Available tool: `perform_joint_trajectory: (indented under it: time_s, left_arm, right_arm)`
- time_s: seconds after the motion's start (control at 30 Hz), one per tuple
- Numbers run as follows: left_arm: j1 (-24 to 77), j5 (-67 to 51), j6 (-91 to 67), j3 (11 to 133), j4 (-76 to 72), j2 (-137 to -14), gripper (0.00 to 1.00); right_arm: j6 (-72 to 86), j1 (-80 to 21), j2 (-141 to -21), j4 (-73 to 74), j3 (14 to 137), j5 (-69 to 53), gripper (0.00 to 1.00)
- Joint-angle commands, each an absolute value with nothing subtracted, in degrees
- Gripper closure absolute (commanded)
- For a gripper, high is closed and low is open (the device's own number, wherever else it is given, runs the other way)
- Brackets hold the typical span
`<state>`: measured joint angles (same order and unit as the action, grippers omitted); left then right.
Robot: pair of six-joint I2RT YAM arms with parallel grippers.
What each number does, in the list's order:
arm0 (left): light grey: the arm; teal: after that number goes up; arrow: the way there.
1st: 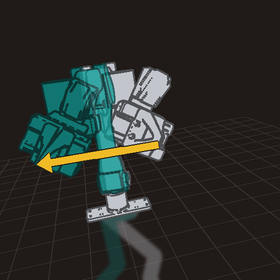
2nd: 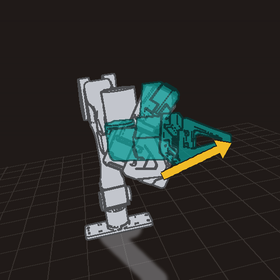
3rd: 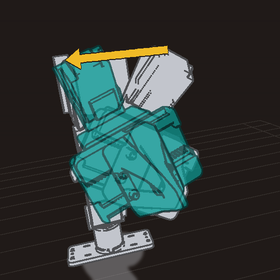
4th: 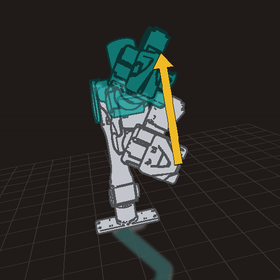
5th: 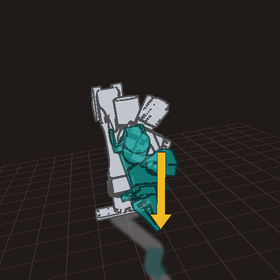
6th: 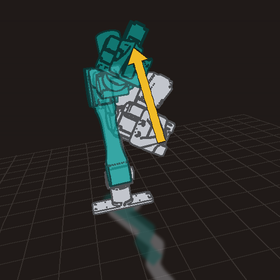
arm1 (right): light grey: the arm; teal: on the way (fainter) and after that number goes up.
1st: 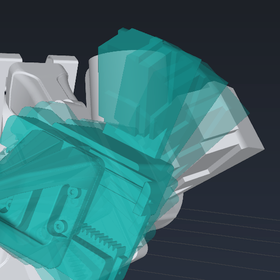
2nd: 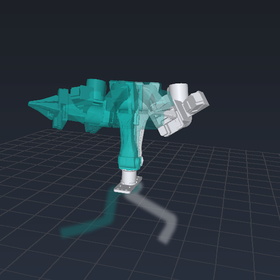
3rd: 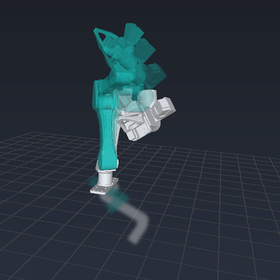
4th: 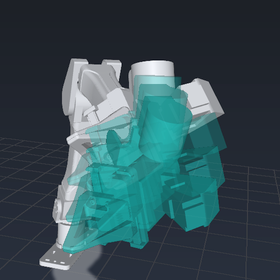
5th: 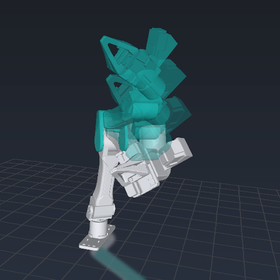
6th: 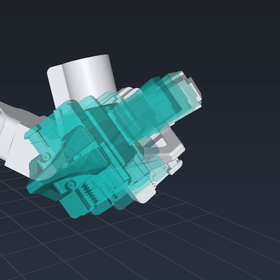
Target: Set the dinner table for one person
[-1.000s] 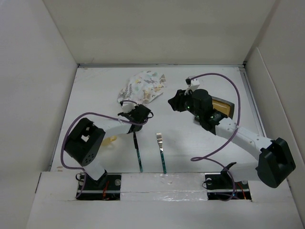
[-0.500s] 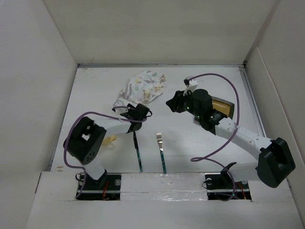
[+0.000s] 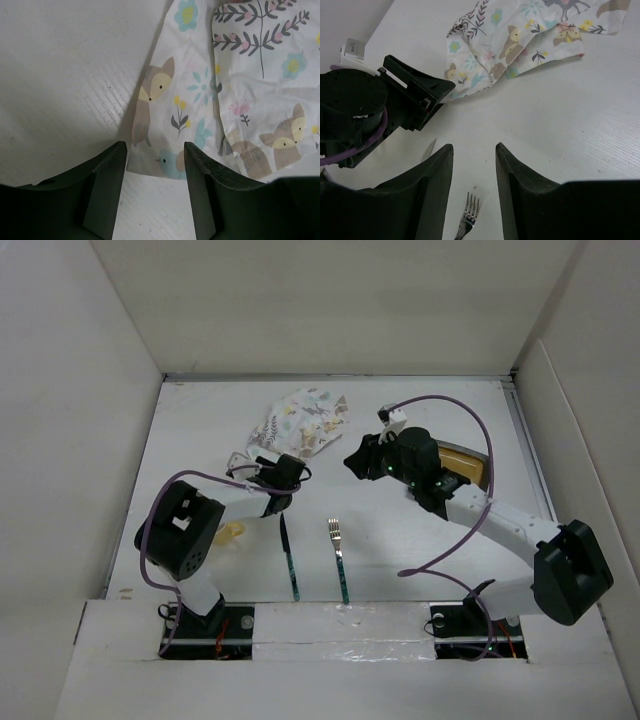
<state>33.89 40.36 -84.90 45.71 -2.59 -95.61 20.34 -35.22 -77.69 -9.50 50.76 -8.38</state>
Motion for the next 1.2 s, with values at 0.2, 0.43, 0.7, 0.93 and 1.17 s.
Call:
perform_joint_trajectory:
  time_s: [0.2,0.43,0.7,0.93,1.17]
  left_arm:
    - [32.2,41.0,-81.7,41.4,-11.6,-93.4,0.93]
    - [31.6,46.1,-68.4,45.3,-11.1,-84.3,1.00]
    - [31.6,46.9,-51.7,47.4,-14.5,-70.1,1.00]
    - [31.0,42.1,-45.1,52.6,-16.3,-66.1,1.00]
    - [31.0,28.2,-38.1,66.7,-15.3,-70.2,1.00]
  right_arm:
    - [20.0,-33.9,-79.0,-11.2,52.3,-7.5,0.55]
    - [20.1,-32.7,-79.5,-11.5,51.8,-6.5,0.53]
    - [21.8,-32.2,-81.5,-10.6,52.2,-2.7,0.42]
    - [23.2,-32.7,-85.9,-11.5,53.3,-2.9,0.39]
    - [24.4,-34.5,-89.0,-12.4,55.6,-2.9,0.39]
